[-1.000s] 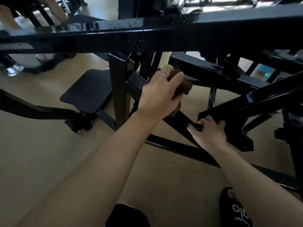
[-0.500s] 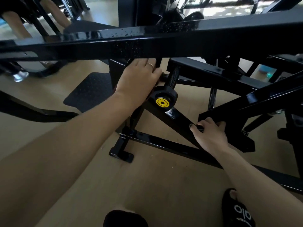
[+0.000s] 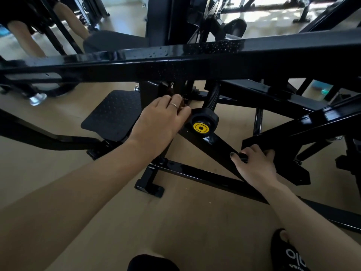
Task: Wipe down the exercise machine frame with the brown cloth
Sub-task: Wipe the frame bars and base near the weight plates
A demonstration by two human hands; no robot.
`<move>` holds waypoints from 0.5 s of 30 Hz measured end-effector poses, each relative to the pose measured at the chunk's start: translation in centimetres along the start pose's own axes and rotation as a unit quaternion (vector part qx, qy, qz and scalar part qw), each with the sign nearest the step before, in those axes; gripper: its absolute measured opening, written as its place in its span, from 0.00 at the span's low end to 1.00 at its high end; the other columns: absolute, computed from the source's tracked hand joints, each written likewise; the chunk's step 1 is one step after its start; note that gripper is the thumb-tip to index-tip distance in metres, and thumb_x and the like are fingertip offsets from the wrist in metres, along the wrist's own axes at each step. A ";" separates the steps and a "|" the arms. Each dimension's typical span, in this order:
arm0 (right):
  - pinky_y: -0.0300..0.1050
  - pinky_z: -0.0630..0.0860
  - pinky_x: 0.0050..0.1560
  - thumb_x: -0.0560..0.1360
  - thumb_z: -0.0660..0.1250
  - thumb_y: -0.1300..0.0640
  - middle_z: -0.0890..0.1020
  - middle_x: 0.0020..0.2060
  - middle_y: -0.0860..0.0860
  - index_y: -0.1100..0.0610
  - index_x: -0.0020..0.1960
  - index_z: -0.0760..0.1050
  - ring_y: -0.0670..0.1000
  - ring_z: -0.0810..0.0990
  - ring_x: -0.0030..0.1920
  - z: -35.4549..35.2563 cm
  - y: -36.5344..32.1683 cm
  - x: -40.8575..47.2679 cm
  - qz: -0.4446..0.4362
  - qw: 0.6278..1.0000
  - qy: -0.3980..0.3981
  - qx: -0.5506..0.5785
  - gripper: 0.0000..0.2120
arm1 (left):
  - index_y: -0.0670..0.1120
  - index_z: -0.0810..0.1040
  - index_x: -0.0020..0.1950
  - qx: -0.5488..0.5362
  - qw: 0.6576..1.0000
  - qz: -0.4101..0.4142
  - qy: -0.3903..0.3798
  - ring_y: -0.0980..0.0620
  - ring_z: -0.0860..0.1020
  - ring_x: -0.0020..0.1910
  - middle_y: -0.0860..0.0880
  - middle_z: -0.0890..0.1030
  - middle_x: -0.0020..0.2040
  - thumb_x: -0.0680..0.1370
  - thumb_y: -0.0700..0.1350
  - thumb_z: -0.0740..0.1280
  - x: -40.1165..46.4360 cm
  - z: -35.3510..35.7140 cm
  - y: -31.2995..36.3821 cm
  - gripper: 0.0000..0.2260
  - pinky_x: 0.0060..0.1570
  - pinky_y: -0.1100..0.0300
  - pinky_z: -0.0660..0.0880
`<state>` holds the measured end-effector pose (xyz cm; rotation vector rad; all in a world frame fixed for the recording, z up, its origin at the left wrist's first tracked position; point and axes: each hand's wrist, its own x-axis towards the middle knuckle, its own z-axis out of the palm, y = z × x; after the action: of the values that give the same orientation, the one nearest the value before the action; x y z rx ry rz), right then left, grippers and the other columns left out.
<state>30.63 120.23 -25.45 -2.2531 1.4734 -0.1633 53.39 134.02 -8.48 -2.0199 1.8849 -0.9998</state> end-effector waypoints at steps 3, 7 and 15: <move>0.52 0.65 0.54 0.80 0.55 0.33 0.72 0.62 0.49 0.52 0.58 0.76 0.63 0.62 0.64 0.1 -0.2 -0.1 -0.013 0.999 0.025 -0.024 0.25 | 0.46 0.76 0.62 -0.002 1.000 0.002 0.022 0.42 0.81 0.55 0.40 0.80 0.60 0.75 0.43 0.71 2.8 -0.7 0.0 0.16 0.57 0.50 0.78; 0.51 0.64 0.53 0.83 0.54 0.36 0.71 0.59 0.48 0.52 0.59 0.76 0.54 0.58 0.58 0.0 0.4 -0.3 -0.024 0.999 0.019 0.043 0.23 | 0.47 0.74 0.63 -0.002 1.000 -0.007 -0.004 0.45 0.79 0.55 0.44 0.79 0.59 0.79 0.43 0.69 4.6 0.2 0.0 0.13 0.56 0.53 0.76; 0.48 0.56 0.56 0.82 0.41 0.41 0.73 0.60 0.50 0.52 0.59 0.76 0.62 0.65 0.64 -0.5 0.5 0.1 -0.055 0.998 -0.034 -0.015 0.27 | 0.46 0.74 0.62 -0.104 0.989 -0.104 0.019 0.43 0.79 0.52 0.40 0.77 0.58 0.70 0.41 0.79 0.8 1.3 1.8 0.23 0.51 0.52 0.80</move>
<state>30.06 119.86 -25.27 -2.3420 1.3259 -0.0967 52.68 132.57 -10.14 -2.3747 1.8981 -0.9278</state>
